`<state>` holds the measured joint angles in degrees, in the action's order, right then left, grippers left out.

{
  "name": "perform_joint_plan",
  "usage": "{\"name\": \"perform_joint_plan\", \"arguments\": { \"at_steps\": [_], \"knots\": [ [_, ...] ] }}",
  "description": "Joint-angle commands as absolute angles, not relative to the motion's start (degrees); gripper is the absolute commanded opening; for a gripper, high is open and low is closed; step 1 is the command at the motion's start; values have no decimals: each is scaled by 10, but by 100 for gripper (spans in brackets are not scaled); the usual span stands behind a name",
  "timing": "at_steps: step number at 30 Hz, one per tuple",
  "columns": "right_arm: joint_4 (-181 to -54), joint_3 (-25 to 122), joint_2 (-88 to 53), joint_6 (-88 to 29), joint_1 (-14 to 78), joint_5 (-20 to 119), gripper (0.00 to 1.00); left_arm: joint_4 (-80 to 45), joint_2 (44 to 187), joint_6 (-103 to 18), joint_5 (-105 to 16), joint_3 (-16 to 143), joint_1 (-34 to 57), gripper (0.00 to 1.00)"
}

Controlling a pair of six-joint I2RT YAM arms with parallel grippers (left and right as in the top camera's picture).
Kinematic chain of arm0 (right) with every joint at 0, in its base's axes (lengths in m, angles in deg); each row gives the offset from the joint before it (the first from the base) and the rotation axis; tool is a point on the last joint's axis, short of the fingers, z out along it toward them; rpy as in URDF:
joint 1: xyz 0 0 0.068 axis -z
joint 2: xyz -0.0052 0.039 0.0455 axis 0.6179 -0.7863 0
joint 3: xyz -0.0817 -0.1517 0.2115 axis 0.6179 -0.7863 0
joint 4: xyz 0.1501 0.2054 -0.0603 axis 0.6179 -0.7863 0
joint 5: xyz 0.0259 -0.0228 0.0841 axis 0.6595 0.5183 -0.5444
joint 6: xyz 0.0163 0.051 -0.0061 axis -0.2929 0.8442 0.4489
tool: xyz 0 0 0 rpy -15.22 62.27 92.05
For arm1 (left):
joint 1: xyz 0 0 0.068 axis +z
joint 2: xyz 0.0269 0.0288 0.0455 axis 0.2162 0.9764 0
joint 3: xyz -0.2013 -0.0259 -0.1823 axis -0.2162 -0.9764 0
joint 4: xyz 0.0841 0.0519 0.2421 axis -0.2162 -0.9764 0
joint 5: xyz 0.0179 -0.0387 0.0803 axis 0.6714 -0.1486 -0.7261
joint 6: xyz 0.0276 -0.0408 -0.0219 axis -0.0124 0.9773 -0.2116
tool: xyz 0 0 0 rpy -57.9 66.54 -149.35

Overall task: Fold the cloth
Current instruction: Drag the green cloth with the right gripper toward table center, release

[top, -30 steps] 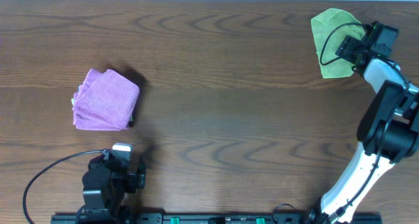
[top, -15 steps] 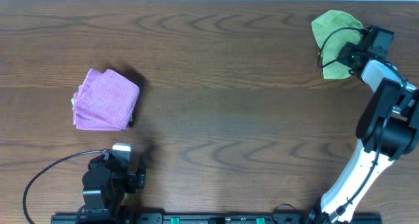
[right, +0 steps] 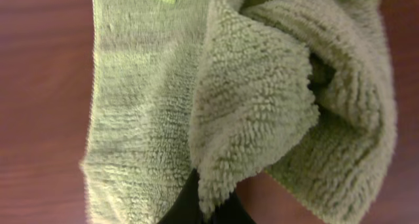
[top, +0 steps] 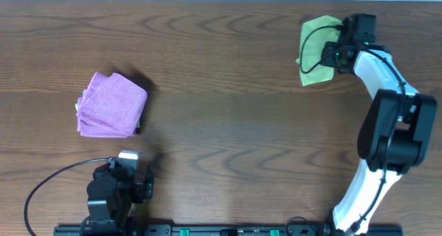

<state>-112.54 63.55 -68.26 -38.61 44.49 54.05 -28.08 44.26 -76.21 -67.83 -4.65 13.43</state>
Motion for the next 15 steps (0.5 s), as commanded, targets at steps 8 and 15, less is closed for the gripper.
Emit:
{"name": "perform_joint_plan", "arguments": {
  "at_steps": [8,15],
  "knots": [
    [-1238,637,-648,-395,334,523,1,-300,439,-772,-682,-59,132,95],
    [-1227,637,-648,-395,225,516,1,-300,439,-772,-682,-59,132,95]
  ]
}}
